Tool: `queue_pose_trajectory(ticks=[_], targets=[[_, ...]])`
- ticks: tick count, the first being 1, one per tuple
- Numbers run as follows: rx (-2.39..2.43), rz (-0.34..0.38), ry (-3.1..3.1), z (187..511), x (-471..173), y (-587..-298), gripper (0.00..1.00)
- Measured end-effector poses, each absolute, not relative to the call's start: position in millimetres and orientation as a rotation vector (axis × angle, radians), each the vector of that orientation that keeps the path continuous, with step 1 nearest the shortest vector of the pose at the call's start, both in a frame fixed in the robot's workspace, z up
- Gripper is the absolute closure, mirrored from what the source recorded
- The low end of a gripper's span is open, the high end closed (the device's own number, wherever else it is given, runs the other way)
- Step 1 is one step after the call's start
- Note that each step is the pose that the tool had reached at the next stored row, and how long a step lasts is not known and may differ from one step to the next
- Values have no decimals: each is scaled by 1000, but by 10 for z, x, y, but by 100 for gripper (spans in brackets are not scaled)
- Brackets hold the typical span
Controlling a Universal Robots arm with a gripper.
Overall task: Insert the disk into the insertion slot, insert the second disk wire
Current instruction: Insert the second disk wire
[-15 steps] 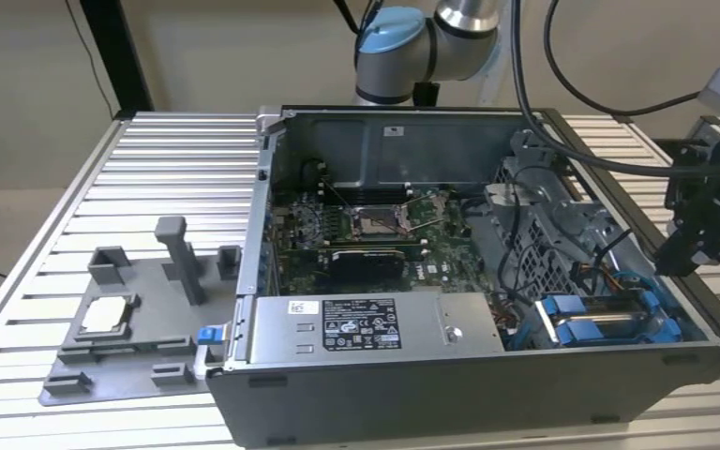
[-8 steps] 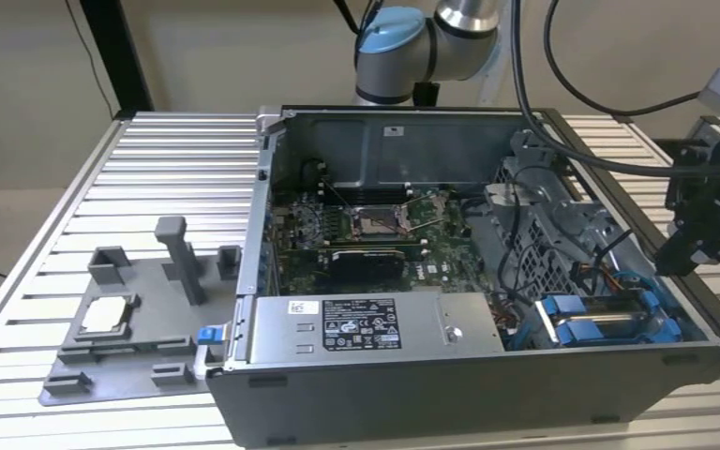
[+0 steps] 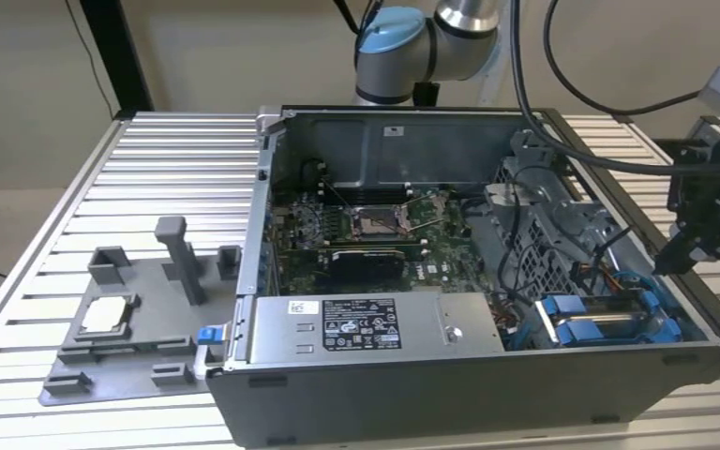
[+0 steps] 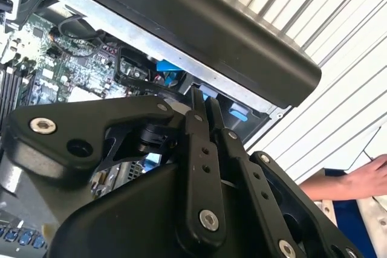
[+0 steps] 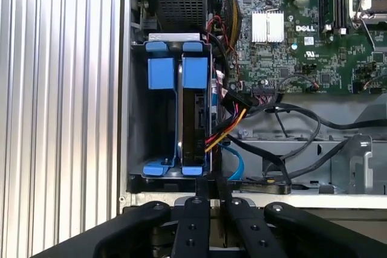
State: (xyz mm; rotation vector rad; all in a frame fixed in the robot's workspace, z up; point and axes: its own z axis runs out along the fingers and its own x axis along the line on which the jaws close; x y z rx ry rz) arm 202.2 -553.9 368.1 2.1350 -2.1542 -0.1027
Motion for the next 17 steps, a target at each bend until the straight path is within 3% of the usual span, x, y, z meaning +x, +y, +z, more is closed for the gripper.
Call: queue_pose_trajectory(ticks=[10,17], targets=[[2138,-96,-2158,3688,1627,-5573,100],[2190,-47,-2209,3687,1476,-5579,100]])
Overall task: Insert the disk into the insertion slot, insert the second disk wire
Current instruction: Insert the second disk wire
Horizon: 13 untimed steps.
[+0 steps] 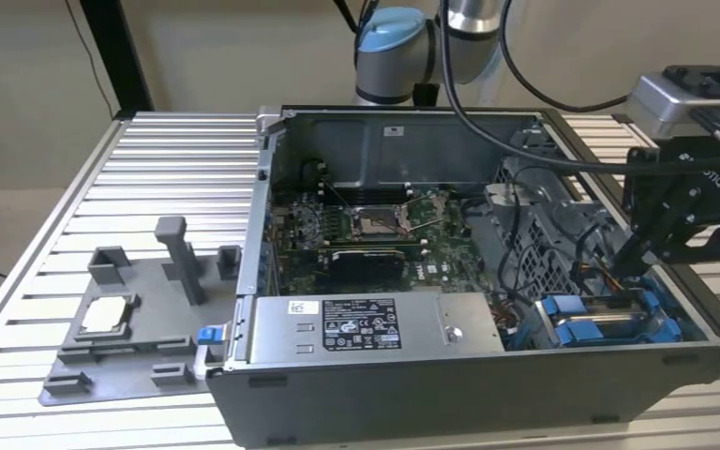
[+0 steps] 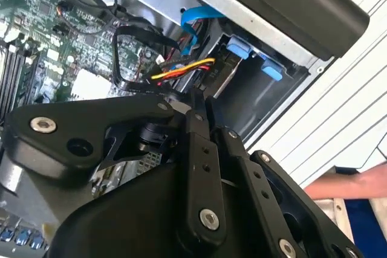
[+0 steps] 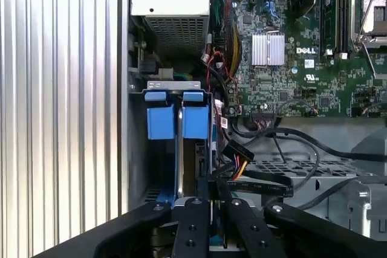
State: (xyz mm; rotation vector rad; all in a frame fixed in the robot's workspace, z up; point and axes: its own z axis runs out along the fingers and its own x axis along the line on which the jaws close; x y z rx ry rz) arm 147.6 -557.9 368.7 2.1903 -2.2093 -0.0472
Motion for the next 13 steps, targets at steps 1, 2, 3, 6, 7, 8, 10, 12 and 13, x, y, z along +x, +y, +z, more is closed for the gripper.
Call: queue_pose_trajectory(ticks=[1,2,3,6,7,8,10,12,13], targets=[[2197,-42,-2216,3686,1470,-5581,100],[2201,-40,-2219,3686,1466,-5583,100],[2203,-40,-2222,3686,1460,-5584,100],[2206,-45,-2229,3684,1432,-5584,100],[2205,-45,-2231,3683,1423,-5585,100],[2204,-45,-2233,3684,1420,-5587,100],[2210,-51,-2239,3684,1414,-5594,100],[2217,-49,-2245,3683,1404,-5605,100],[2219,-46,-2248,3683,1399,-5614,100]])
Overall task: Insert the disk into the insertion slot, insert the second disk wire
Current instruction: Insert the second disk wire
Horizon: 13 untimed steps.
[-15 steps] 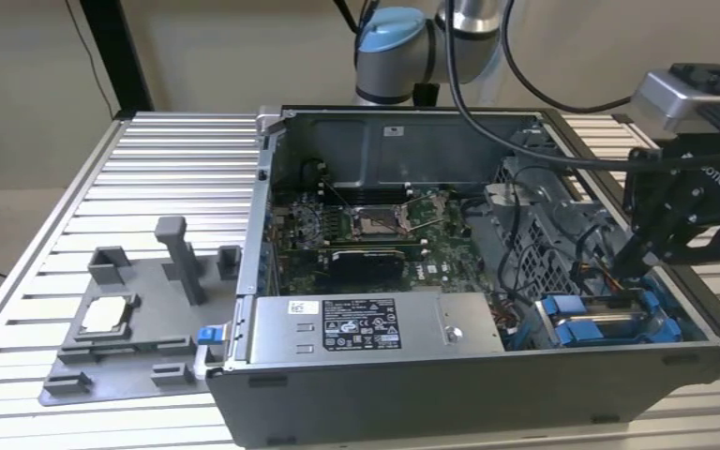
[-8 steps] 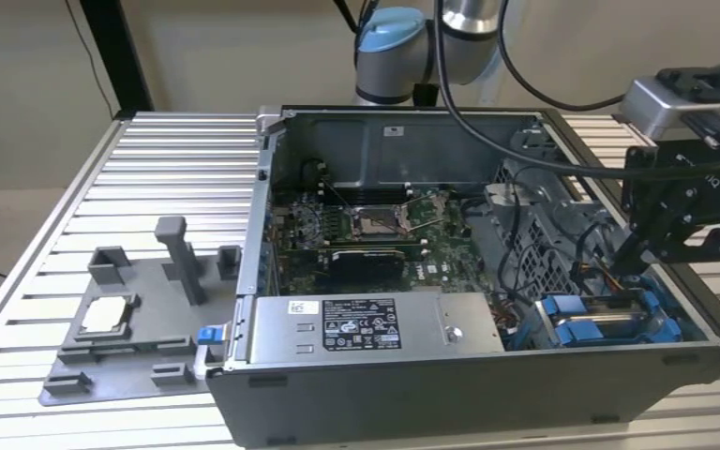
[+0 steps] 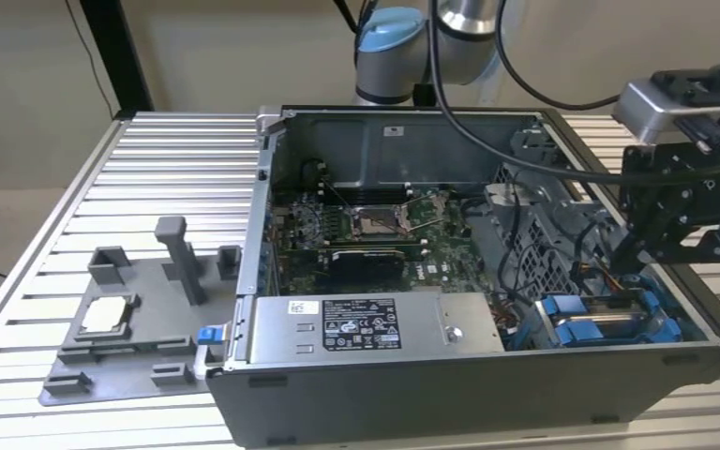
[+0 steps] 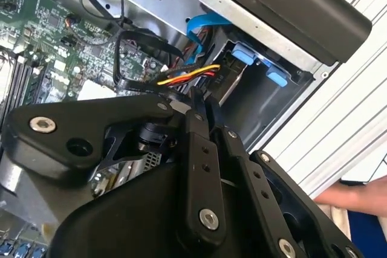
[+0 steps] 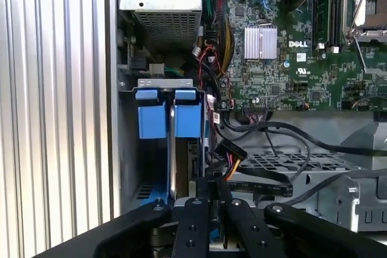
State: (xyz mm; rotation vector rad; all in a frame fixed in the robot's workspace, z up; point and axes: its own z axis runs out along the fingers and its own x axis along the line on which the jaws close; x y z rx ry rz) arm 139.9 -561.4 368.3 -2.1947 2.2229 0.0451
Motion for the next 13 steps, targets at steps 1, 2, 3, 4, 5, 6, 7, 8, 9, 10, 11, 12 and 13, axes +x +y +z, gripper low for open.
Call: queue_pose_trajectory(ticks=[1,2,3,4,5,6,7,8,9,10,11,12,13], targets=[[-2192,42,2221,3683,1391,-5626,100],[-2191,42,2220,3682,1377,-5648,100],[-2191,42,2219,3681,1361,-5667,100],[-2191,42,2219,3682,1339,-5687,100],[-2191,42,2219,3681,1317,-5702,100],[-2191,42,2219,3681,1298,-5716,100],[-2191,42,2219,3679,1285,-5722,100],[-2188,38,2216,3672,1276,-5724,100],[-2185,32,2212,3666,1271,-5724,100],[-2180,26,2208,3660,1268,-5725,100],[-2176,19,2203,3655,1265,-5726,100],[-2172,12,2199,3648,1262,-5726,100],[-2170,9,2197,3643,1258,-5727,100]])
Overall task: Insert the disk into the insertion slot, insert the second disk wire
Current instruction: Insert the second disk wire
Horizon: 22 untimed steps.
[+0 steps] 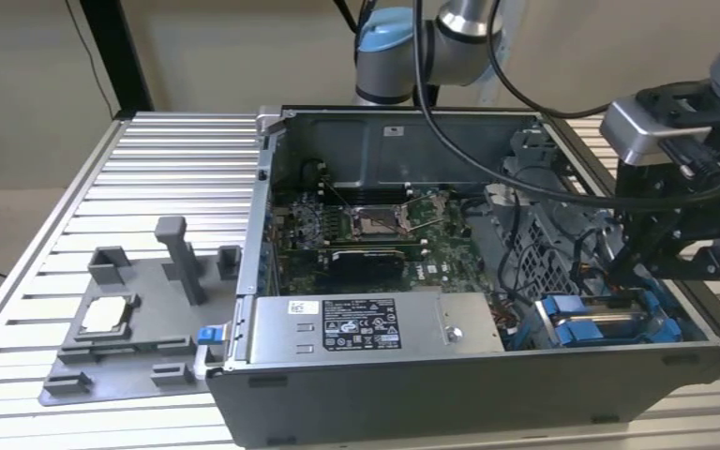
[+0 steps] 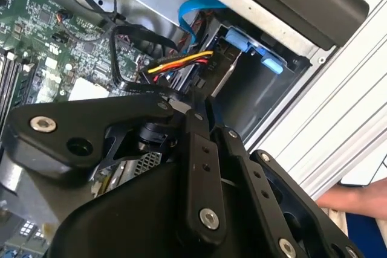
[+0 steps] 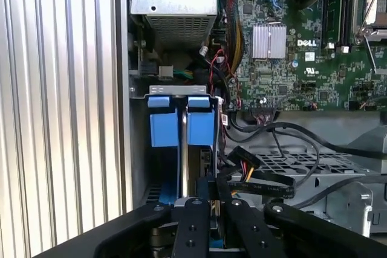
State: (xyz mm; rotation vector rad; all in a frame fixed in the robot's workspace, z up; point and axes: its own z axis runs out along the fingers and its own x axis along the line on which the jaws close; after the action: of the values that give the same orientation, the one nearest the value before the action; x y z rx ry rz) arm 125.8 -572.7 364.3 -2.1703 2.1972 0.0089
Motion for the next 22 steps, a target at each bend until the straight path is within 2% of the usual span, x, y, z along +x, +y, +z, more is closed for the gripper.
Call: queue_pose_trajectory(ticks=[22], targets=[[-2169,11,2197,3550,1255,-5730,100]])
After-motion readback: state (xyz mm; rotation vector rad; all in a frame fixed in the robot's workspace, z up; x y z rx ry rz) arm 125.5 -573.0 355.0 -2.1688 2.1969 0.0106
